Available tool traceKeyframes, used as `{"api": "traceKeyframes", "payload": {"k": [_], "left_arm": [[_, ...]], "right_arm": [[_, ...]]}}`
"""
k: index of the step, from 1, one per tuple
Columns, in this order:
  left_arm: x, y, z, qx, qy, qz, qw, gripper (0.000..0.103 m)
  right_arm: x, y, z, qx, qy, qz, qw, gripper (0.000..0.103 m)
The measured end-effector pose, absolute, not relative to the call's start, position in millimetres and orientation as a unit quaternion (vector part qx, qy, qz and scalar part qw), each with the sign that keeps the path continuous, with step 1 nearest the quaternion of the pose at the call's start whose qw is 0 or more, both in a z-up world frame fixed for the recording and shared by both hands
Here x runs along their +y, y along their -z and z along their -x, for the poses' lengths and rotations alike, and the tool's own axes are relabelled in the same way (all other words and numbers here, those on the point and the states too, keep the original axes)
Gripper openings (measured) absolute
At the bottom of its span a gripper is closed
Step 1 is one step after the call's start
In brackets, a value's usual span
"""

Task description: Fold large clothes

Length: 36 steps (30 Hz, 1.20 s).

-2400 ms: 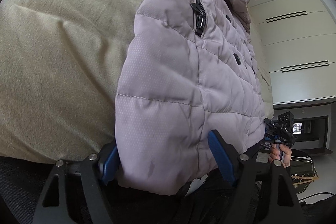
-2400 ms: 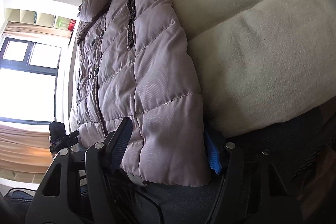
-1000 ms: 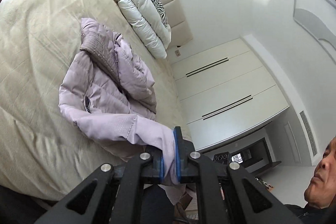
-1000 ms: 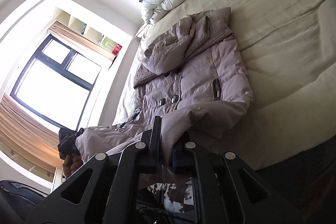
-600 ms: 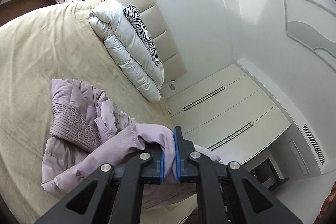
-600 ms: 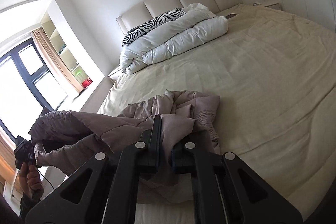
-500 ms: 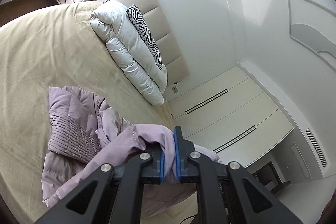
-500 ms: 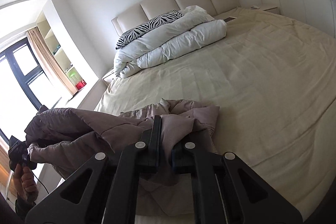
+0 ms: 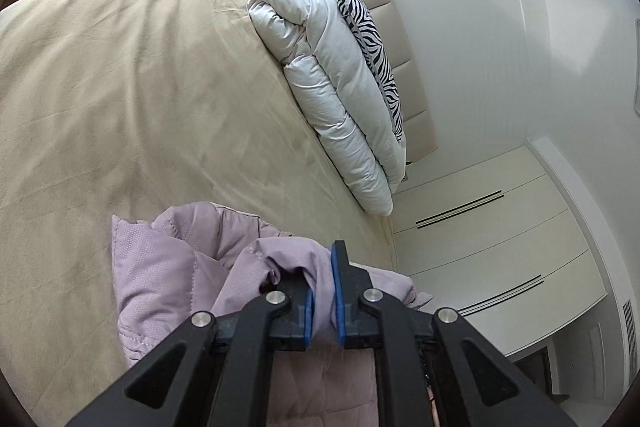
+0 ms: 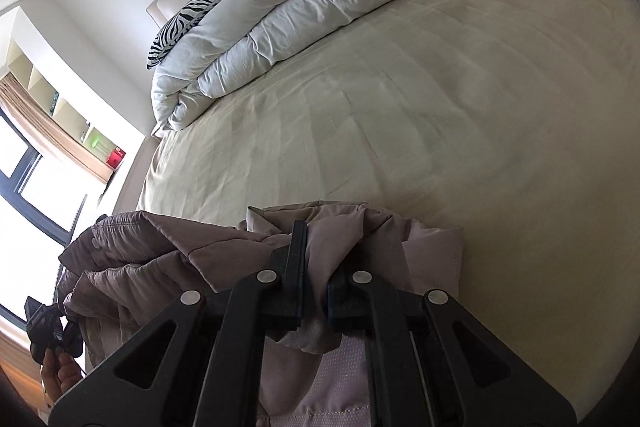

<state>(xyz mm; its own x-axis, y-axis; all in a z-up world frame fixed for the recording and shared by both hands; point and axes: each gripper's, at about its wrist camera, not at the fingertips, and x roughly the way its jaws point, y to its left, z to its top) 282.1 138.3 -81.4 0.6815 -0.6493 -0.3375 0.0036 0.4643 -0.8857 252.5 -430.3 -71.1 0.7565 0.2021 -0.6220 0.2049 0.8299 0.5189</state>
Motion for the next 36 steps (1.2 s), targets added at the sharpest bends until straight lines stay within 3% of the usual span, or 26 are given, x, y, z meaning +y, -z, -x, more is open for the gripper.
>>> {"api": "traceKeyframes", "payload": {"k": [8, 11, 12, 14, 15, 16, 17, 18, 19, 20, 27, 32, 36], "left_arm": [[132.3, 131.8, -311.4, 0.381, 0.174, 0.474, 0.774, 0.019], [134.0, 132.1, -307.8, 0.374, 0.178, 0.481, 0.773, 0.029], [135.1, 129.5, -304.2, 0.37, 0.18, 0.484, 0.772, 0.037], [135.9, 123.0, -299.0, 0.36, 0.18, 0.484, 0.777, 0.053], [135.6, 116.9, -295.9, 0.354, 0.177, 0.483, 0.781, 0.067], [136.0, 111.8, -292.8, 0.347, 0.175, 0.483, 0.785, 0.078], [136.5, 105.6, -288.8, 0.34, 0.173, 0.483, 0.788, 0.081], [136.2, 100.1, -285.0, 0.336, 0.172, 0.481, 0.791, 0.087], [135.7, 94.1, -280.5, 0.332, 0.171, 0.478, 0.795, 0.088], [134.6, 88.3, -275.8, 0.329, 0.17, 0.472, 0.8, 0.088], [68.5, 28.4, -238.5, 0.309, 0.196, 0.321, 0.874, 0.088], [-28.2, 23.3, -218.6, 0.326, 0.204, 0.145, 0.912, 0.088], [-72.4, 49.0, -239.8, 0.361, 0.169, 0.043, 0.916, 0.084]], "right_arm": [[-433.4, 151.6, -310.8, 0.4, -0.021, -0.338, 0.852, 0.011], [-443.8, 154.3, -307.7, 0.39, -0.049, -0.373, 0.841, 0.017], [-448.5, 154.6, -305.3, 0.383, -0.059, -0.392, 0.835, 0.019], [-455.2, 153.6, -299.5, 0.369, -0.075, -0.42, 0.825, 0.029], [-456.7, 152.0, -293.6, 0.365, -0.079, -0.427, 0.823, 0.032], [-456.8, 150.7, -291.1, 0.365, -0.081, -0.429, 0.822, 0.046], [-456.6, 149.0, -289.0, 0.363, -0.085, -0.431, 0.822, 0.063], [-456.9, 146.0, -284.9, 0.358, -0.09, -0.436, 0.821, 0.069], [-456.7, 144.1, -283.9, 0.354, -0.094, -0.44, 0.82, 0.084], [-456.3, 139.0, -279.1, 0.353, -0.093, -0.438, 0.822, 0.088], [-404.8, 72.6, -227.5, 0.366, -0.082, -0.283, 0.883, 0.086], [-296.6, 42.2, -205.0, 0.394, -0.117, -0.113, 0.905, 0.043], [-243.8, 55.0, -217.8, 0.417, -0.102, -0.04, 0.902, 0.036]]}}
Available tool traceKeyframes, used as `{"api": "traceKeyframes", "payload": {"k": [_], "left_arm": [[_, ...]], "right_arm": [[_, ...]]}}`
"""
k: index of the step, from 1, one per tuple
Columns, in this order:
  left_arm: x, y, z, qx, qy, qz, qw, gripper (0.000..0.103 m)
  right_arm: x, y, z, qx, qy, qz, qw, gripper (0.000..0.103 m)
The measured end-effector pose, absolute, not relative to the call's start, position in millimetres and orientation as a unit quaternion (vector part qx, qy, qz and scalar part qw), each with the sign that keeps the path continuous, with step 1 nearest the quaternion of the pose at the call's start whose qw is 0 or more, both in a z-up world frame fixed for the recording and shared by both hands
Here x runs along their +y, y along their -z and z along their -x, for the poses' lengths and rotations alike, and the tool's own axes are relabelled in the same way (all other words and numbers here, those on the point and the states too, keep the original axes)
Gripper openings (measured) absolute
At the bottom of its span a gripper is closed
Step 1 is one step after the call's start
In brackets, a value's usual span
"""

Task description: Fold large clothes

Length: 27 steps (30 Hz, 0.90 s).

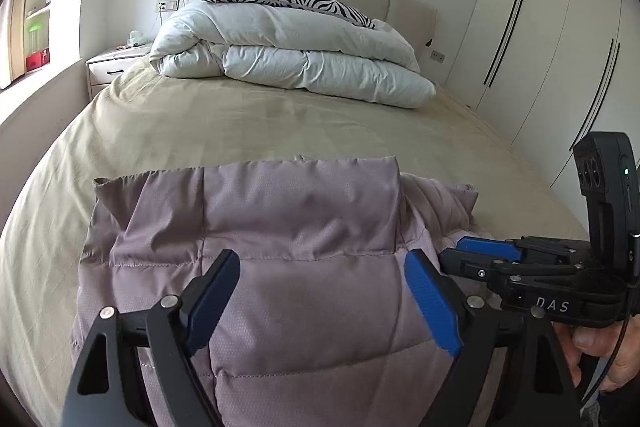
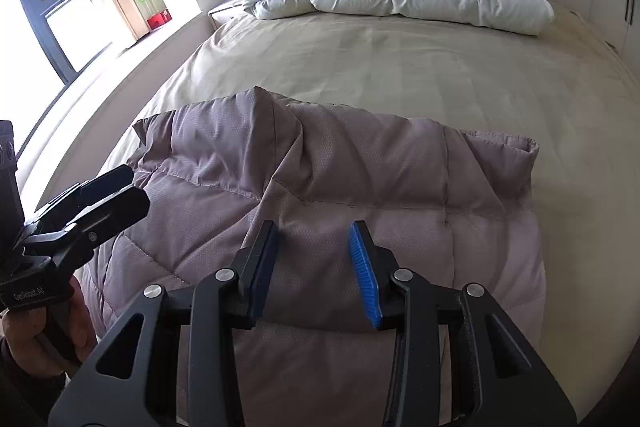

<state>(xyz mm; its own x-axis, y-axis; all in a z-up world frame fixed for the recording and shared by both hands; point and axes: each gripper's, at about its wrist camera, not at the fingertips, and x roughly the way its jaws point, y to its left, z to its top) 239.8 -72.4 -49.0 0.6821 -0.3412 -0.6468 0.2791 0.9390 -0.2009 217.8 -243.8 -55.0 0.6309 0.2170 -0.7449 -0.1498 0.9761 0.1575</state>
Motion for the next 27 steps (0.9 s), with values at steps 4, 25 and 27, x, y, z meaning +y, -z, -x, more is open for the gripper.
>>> {"api": "traceKeyframes", "payload": {"k": [4, 25, 27], "left_arm": [[-68.5, 75.2, -282.4, 0.402, 0.128, 0.017, 0.907, 0.08], [-58.4, 136.6, -354.4, 0.443, 0.122, 0.041, 0.887, 0.084], [-55.7, 138.5, -353.4, 0.441, 0.127, 0.048, 0.887, 0.084]], "right_arm": [[-238.5, 77.0, -249.9, 0.439, -0.074, -0.043, 0.895, 0.034], [-270.7, 143.7, -341.0, 0.457, -0.068, -0.085, 0.883, 0.033], [-271.1, 145.6, -341.4, 0.451, -0.073, -0.088, 0.885, 0.033]]}}
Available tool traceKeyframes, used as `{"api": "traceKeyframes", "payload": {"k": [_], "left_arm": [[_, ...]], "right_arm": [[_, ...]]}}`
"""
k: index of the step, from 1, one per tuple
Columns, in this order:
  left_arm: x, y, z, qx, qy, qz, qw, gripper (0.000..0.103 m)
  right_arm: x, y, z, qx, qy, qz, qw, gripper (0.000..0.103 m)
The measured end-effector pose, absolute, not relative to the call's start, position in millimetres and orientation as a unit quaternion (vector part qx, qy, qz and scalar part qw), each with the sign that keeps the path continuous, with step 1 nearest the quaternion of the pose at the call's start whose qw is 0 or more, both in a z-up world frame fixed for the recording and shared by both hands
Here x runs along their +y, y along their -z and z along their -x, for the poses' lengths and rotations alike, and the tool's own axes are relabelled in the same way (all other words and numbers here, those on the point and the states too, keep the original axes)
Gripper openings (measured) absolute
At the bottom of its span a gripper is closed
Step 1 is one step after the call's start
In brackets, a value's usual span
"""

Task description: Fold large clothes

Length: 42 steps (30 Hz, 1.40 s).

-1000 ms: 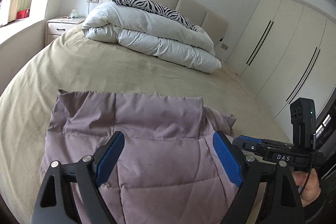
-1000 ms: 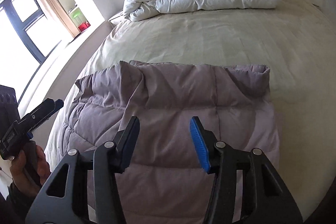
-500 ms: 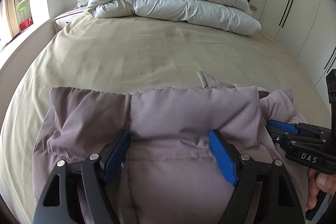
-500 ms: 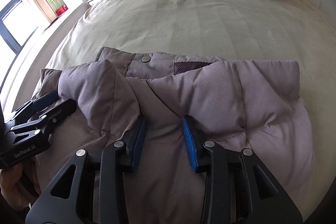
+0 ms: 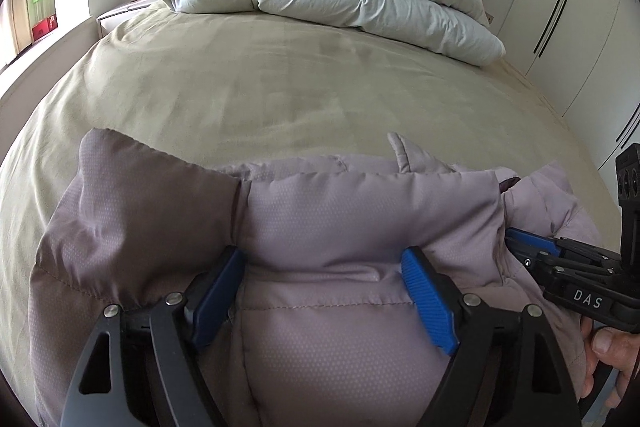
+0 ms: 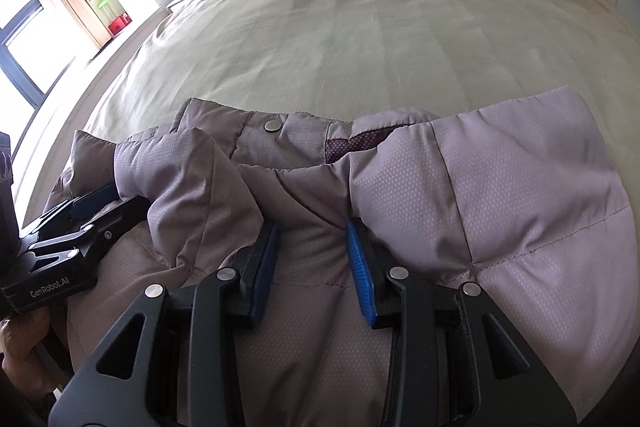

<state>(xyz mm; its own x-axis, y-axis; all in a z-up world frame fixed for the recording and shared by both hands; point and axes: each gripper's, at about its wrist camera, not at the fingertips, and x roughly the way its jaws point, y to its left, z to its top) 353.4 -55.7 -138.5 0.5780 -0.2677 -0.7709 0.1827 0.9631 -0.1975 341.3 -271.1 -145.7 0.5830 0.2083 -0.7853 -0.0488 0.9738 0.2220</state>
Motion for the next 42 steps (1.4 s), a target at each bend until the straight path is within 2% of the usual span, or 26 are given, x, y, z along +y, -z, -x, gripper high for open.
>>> {"api": "traceKeyframes", "payload": {"k": [29, 34, 39, 42], "left_arm": [[-60.4, 143.5, -349.5, 0.439, 0.115, 0.036, 0.89, 0.085], [-43.5, 119.0, -327.9, 0.444, 0.115, 0.062, 0.887, 0.084], [-30.7, 86.4, -276.2, 0.415, 0.088, 0.028, 0.905, 0.084], [-22.4, 89.1, -260.2, 0.419, 0.058, 0.005, 0.906, 0.085]], "right_arm": [[-256.6, 148.6, -335.2, 0.43, -0.055, -0.04, 0.9, 0.033], [-252.0, 121.3, -326.0, 0.446, -0.049, -0.028, 0.893, 0.036], [-249.7, 85.6, -270.9, 0.411, -0.087, -0.06, 0.906, 0.036], [-238.0, 80.1, -242.2, 0.405, -0.095, -0.037, 0.909, 0.036]]}}
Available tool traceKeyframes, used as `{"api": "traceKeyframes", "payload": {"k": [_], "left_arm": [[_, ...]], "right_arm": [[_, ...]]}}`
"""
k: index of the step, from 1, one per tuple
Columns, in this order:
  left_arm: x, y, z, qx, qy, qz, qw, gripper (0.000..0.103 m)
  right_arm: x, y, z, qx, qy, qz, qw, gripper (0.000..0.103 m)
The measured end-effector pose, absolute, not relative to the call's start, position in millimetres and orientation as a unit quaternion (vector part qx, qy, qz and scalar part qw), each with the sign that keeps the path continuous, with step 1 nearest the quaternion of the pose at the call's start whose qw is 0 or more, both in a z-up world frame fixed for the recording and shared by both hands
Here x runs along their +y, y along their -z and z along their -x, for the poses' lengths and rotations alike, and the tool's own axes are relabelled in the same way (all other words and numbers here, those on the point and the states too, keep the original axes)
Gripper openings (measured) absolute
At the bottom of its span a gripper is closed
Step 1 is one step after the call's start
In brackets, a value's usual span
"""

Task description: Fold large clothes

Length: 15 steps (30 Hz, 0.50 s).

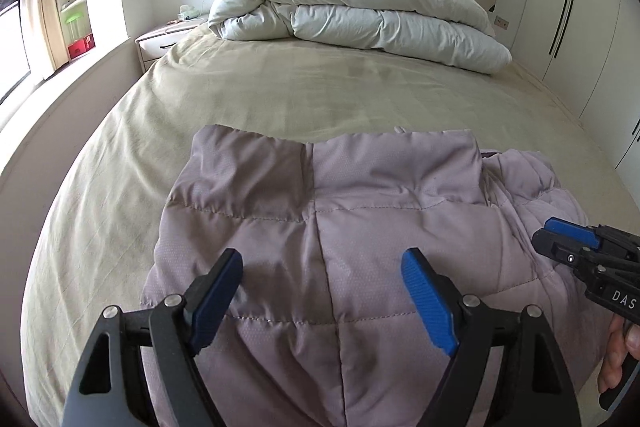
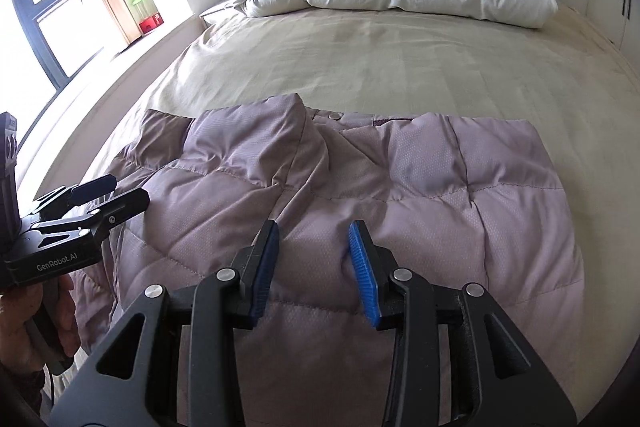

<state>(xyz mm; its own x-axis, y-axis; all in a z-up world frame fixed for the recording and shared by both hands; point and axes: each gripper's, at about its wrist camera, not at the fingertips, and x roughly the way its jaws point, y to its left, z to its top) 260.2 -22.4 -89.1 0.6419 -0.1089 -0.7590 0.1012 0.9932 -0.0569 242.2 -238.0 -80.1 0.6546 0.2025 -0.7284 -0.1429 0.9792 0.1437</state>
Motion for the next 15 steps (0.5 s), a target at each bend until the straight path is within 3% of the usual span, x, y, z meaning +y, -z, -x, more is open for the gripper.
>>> {"api": "traceKeyframes", "payload": {"k": [4, 15], "left_arm": [[-11.8, 112.4, -255.3, 0.442, 0.053, 0.01, 0.895, 0.094], [-11.0, 137.2, -260.1, 0.444, 0.053, 0.002, 0.895, 0.103]], "right_arm": [[-220.2, 94.0, -226.2, 0.424, -0.082, 0.029, 0.902, 0.04], [-210.6, 124.9, -224.3, 0.415, -0.056, 0.054, 0.906, 0.04]]}}
